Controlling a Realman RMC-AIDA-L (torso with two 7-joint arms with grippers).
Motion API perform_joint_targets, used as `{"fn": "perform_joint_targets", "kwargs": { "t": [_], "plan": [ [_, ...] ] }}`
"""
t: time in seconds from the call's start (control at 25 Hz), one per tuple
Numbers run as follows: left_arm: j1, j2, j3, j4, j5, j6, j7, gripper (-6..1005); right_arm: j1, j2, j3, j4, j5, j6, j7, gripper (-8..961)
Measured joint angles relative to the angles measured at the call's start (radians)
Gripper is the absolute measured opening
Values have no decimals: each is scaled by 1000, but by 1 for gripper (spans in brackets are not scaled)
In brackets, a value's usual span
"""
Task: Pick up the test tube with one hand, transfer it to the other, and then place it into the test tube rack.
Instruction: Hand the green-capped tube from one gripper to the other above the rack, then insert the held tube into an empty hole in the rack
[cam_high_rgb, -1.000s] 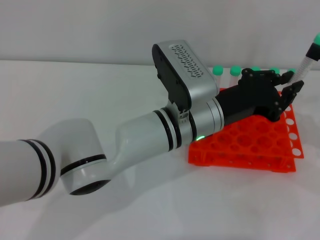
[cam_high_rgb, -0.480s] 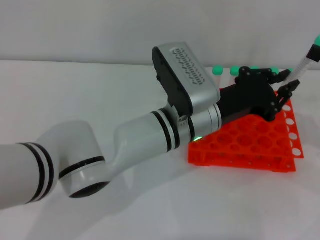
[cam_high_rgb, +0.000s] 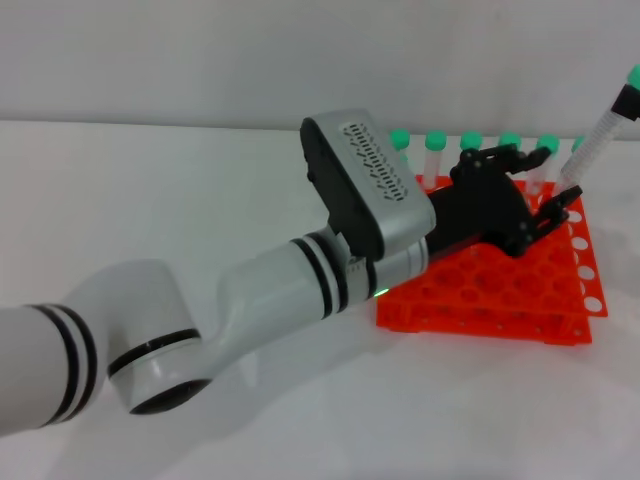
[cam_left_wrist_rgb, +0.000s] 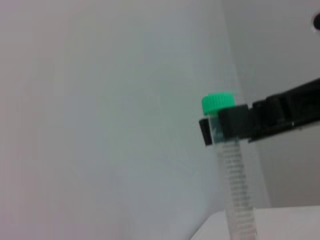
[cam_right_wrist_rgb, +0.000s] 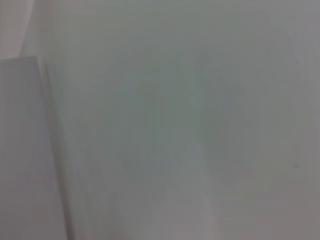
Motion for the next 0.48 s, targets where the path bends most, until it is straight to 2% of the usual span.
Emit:
{"fn": "perform_joint_targets", "kwargs": {
  "t": [0.04,0.16,0.36,0.48],
  "plan": [
    [8,0,-1,0,-2,0,9,225,0,1,1,0,1,-3,-1,203],
    [69,0,-41,6,-11,9,87,359,0,8,1,1,2,-35,-4,200],
    [226,3,-180,35,-21,59,195,588,6,19,1,0,4,-97,-8,200],
    [303,8,-241,27,-52,78,165,744,33,43,-4,3,1,-139,-33,200]
  ]
}}
